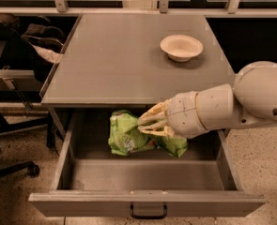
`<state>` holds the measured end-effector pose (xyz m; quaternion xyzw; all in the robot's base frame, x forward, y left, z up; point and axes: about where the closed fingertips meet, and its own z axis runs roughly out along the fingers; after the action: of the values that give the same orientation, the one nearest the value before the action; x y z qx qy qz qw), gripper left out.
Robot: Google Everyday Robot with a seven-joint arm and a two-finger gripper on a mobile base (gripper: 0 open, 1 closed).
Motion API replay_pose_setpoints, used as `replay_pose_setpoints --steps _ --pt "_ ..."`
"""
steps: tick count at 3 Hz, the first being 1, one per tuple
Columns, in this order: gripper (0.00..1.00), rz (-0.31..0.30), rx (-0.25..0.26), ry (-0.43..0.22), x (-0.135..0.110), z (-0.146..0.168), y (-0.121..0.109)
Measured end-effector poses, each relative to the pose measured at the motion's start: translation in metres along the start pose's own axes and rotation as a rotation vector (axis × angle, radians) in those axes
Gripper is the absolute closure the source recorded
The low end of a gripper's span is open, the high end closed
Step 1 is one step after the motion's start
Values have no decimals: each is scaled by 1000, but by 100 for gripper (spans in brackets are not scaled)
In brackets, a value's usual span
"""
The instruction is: Place green rice chip bag into top drawer
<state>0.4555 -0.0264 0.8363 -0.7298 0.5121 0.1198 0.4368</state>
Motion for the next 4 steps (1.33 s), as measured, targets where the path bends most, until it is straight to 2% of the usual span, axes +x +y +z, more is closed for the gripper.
replay_pose_setpoints --steps 2,4 --pt "100 0 2 -23 0 5 2" --pt "100 75 17 -77 36 26 21"
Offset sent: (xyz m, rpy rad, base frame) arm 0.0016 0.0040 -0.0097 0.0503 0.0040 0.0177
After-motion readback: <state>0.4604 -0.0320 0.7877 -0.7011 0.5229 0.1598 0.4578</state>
